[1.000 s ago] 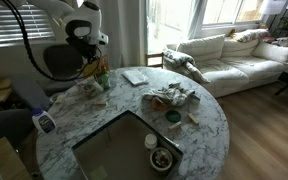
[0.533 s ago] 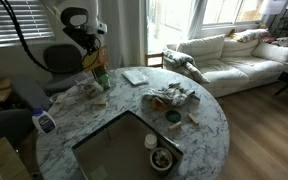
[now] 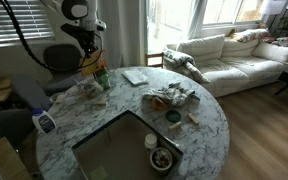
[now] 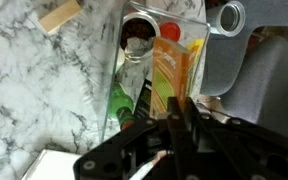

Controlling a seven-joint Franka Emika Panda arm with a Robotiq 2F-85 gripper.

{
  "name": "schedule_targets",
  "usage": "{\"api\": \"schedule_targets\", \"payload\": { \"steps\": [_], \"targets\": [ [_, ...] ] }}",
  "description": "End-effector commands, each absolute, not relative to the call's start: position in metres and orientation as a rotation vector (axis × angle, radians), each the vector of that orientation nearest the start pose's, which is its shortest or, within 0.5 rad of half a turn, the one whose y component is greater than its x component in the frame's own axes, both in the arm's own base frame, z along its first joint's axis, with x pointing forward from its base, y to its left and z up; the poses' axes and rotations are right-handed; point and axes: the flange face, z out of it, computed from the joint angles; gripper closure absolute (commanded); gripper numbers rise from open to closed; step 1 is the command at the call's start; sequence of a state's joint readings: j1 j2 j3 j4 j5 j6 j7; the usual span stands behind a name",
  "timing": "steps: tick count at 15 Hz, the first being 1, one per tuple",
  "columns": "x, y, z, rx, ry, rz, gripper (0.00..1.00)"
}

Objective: Pick up the yellow book and place it in the clear storage container

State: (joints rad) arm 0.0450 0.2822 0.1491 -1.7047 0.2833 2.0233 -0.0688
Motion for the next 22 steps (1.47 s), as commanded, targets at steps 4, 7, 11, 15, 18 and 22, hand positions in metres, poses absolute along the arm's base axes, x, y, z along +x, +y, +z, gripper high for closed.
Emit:
{"api": "schedule_targets", "payload": {
  "steps": [4,7,11,15,18,22],
  "targets": [
    [0.638,0.157,0.412,-2.955,-0.231,0.129,0.98],
    [0.649,0.173,0.406,-2.989,-0.234,0.116,0.98],
    [0.661,0.186,0.400,-3.047,-0.217,0.098,0.98],
    [0.674,0.195,0.398,-3.034,-0.208,0.046,0.98],
    [0.681,0.202,0.389,-3.005,-0.194,0.034,0.98],
    [0.686,0.204,0.374,-2.993,-0.125,0.056,0.98]
  ]
}}
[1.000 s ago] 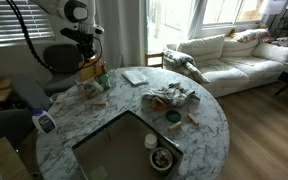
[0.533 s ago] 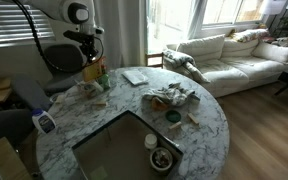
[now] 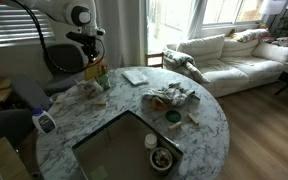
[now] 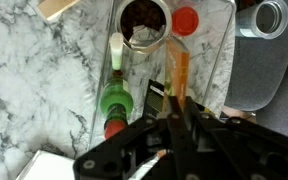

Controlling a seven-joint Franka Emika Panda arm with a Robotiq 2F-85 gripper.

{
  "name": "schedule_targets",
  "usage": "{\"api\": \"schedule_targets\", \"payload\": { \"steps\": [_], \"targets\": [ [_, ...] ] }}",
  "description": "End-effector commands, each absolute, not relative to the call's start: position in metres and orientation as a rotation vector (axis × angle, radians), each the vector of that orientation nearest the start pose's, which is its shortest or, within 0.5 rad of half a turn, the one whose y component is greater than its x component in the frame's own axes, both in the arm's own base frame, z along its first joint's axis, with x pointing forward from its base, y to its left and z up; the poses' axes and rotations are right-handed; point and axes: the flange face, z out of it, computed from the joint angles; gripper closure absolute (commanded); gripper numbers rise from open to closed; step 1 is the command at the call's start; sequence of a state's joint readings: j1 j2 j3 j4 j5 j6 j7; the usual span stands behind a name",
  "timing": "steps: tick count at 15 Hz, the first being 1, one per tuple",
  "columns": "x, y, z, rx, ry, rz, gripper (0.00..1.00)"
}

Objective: Pick up the yellow book and place it in the clear storage container

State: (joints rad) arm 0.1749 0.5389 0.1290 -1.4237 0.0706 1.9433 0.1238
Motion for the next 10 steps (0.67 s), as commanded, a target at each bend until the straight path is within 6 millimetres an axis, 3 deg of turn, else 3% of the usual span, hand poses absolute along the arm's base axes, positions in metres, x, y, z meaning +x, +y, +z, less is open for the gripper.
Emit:
{"api": "schedule_targets", "payload": {
  "steps": [1,10],
  "targets": [
    [0.687,0.205,0.369,-2.993,-0.099,0.062,0.98],
    [0.691,0.215,0.341,-3.060,0.073,0.067,0.98]
  ]
}}
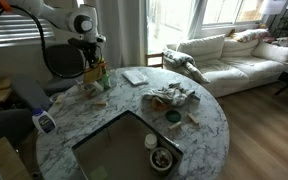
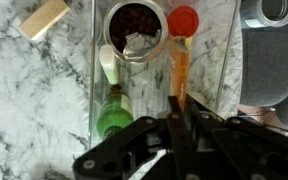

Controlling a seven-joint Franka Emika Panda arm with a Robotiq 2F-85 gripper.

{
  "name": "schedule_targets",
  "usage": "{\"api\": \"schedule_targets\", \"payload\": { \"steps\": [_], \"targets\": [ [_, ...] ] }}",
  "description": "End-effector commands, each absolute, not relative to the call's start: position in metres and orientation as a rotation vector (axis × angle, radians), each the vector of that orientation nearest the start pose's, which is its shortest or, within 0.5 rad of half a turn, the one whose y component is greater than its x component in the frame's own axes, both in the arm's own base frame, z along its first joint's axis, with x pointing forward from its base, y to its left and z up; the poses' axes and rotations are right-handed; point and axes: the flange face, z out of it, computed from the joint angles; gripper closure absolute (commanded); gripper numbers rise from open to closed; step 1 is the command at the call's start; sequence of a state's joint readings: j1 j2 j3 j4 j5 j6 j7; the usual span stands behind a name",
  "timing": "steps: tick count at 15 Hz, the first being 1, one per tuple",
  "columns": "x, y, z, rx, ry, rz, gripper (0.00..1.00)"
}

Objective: Pick up the yellow book and place it in the clear storage container

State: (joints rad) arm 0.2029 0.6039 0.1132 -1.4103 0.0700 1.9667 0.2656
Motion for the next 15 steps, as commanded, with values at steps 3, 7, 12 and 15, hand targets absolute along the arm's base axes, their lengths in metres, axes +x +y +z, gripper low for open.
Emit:
{"api": "schedule_targets", "payload": {
  "steps": [3,7,12,15],
  "targets": [
    [0.6933,0.2176,0.3370,-3.073,0.119,0.054,0.98],
    [0.6958,0.2171,0.3343,-3.130,0.156,0.044,0.98],
    [0.6977,0.2115,0.3335,-3.174,0.241,0.041,0.98],
    [0.6977,0.2097,0.3325,-3.173,0.282,0.048,0.98]
  ]
}}
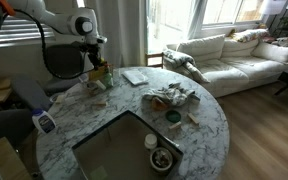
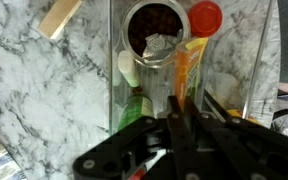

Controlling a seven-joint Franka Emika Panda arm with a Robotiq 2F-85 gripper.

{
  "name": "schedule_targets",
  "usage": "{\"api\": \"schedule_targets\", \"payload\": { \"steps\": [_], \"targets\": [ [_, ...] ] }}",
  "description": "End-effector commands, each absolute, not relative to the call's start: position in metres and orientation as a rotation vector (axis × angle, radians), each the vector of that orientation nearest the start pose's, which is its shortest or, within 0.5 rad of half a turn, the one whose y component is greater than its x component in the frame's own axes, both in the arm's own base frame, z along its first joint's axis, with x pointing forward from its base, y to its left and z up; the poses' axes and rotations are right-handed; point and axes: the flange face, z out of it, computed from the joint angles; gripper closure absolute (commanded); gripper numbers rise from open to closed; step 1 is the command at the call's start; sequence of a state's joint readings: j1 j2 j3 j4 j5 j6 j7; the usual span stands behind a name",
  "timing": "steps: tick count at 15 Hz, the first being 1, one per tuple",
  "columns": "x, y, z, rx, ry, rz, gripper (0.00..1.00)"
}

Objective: Pick up the yellow book and place it in the clear storage container

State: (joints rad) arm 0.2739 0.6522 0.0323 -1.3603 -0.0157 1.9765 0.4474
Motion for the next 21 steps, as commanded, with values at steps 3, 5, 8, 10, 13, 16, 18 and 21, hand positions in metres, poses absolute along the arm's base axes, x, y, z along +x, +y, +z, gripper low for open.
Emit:
{"api": "schedule_targets", "payload": {
  "steps": [3,5,8,10,13,16,18,21],
  "targets": [
    [0.700,0.207,0.343,-3.155,0.328,0.030,0.59],
    [0.703,0.203,0.359,-3.151,0.366,-0.012,0.45],
    [0.709,0.199,0.384,-3.142,0.383,-0.088,0.21],
    [0.712,0.195,0.399,-3.122,0.379,-0.126,0.06],
    [0.714,0.187,0.421,-3.062,0.381,-0.141,0.00],
    [0.711,0.175,0.441,-3.032,0.336,-0.100,0.00],
    [0.707,0.168,0.452,-3.014,0.239,-0.072,0.00],
    [0.703,0.156,0.463,-2.990,0.170,-0.030,0.00]
  ]
}}
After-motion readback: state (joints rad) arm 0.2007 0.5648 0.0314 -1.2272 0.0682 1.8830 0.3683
